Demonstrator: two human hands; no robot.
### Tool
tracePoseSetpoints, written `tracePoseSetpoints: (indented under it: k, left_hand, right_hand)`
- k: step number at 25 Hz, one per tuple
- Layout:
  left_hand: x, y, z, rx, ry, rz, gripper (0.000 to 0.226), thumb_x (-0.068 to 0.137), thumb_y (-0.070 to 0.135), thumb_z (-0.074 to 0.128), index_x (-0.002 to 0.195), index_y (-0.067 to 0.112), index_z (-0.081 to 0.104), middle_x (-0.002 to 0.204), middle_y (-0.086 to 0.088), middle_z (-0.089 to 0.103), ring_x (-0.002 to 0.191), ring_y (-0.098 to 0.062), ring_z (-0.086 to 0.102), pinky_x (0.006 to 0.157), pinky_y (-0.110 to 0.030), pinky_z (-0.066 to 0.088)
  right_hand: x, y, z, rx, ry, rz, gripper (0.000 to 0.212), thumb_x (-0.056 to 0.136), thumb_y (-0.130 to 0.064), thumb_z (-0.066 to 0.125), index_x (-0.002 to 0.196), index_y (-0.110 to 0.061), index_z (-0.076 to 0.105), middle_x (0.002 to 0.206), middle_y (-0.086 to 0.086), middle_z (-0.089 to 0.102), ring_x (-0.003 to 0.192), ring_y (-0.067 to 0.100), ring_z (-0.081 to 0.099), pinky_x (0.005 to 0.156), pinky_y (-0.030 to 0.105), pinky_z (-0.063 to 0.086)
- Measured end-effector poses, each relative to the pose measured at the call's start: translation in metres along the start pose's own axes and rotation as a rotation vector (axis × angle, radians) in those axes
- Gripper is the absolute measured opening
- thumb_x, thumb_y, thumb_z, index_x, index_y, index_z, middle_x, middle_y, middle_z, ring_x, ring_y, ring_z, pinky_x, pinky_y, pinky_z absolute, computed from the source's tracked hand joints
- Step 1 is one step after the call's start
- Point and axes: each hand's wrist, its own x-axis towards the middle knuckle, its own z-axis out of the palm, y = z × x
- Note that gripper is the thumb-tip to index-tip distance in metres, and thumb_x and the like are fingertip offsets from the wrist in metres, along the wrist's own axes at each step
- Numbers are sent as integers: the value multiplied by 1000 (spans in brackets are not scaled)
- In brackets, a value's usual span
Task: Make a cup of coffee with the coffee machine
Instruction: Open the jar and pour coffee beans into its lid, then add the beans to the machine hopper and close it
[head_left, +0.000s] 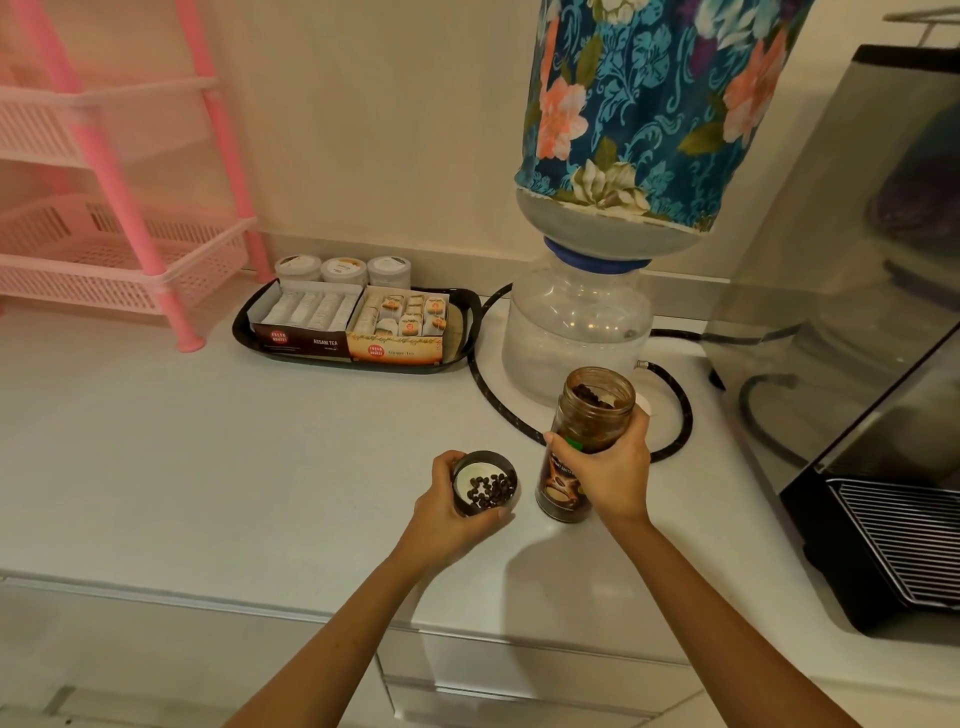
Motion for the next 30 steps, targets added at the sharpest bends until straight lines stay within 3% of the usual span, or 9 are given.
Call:
tracePoseSetpoints:
  k: [5, 8, 10, 13, 15, 19, 23, 27, 30]
  left_hand:
    - [2, -7, 4, 107, 12, 33, 79, 63, 57, 81, 122, 37, 32, 113, 15, 58, 101, -6, 61, 82, -26, 56]
    - [6, -7, 3, 93, 24, 22, 78, 63, 56, 81, 121, 40, 31, 114, 15, 58, 100, -3, 61, 80, -24, 56]
    - [11, 1, 0, 72, 50, 39, 74, 63, 52, 81, 118, 41, 32, 111, 17, 58, 97, 6, 60, 74, -15, 53]
    - [28, 30, -9, 61, 110, 111, 72, 68, 42, 82, 119, 37, 31, 109, 21, 53, 94, 19, 53, 71, -5, 46]
    - [37, 63, -15, 55, 151, 165, 71, 69, 41, 82, 119, 38, 32, 108, 23, 52, 92, 19, 53, 70, -6, 45]
    - [50, 150, -15, 64, 171, 284, 76, 64, 49, 81, 123, 34, 35, 106, 21, 52, 89, 11, 55, 63, -5, 43]
    - [43, 252, 16, 101, 222, 417, 74, 59, 64, 77, 115, 33, 40, 100, 22, 54, 88, 8, 54, 67, -13, 43]
    - [27, 344, 67, 80, 264, 554, 69, 55, 69, 70, 108, 30, 48, 101, 17, 59, 85, 7, 58, 68, -15, 44]
    - [20, 408, 113, 106, 228, 587, 77, 59, 70, 69, 116, 21, 53, 109, 0, 63, 96, -12, 62, 83, -33, 53]
  right_hand:
    - [-2, 2, 1, 30, 2, 23, 92, 52, -38, 89, 123, -38, 31, 118, -14, 49, 110, 6, 50, 78, 4, 39]
    - [-5, 0, 0, 58, -45, 53, 98, 51, -37, 90, 126, -39, 27, 121, -13, 47, 117, 12, 49, 91, 20, 46]
    - [-7, -1, -4, 74, -99, 74, 110, 49, -37, 91, 132, -41, 20, 130, -9, 44, 124, 16, 46, 100, 32, 44]
    - [-10, -10, -19, 94, -157, 97, 131, 45, -44, 91, 140, -49, 0, 152, -6, 22, 136, 16, 30, 109, 41, 34]
    - [-12, -24, -35, 81, -130, 59, 130, 46, -51, 88, 139, -52, -3, 155, -13, 11, 137, 9, 21, 110, 36, 28]
    - [-5, -74, -81, 20, -70, -122, 103, 55, -62, 77, 138, -42, 20, 141, -17, 29, 124, -4, 30, 98, 15, 30]
    - [10, -150, -154, -108, -41, -417, 46, 81, -30, 71, 121, -26, 49, 121, -10, 49, 110, -7, 45, 92, 9, 36]
    - [12, -224, -246, -275, -47, -686, 32, 83, -21, 69, 112, -15, 59, 110, -3, 56, 101, 0, 48, 83, 6, 37]
    - [13, -258, -333, -430, -91, -737, 28, 84, -26, 68, 110, -17, 60, 109, -2, 58, 101, 5, 51, 86, 18, 42]
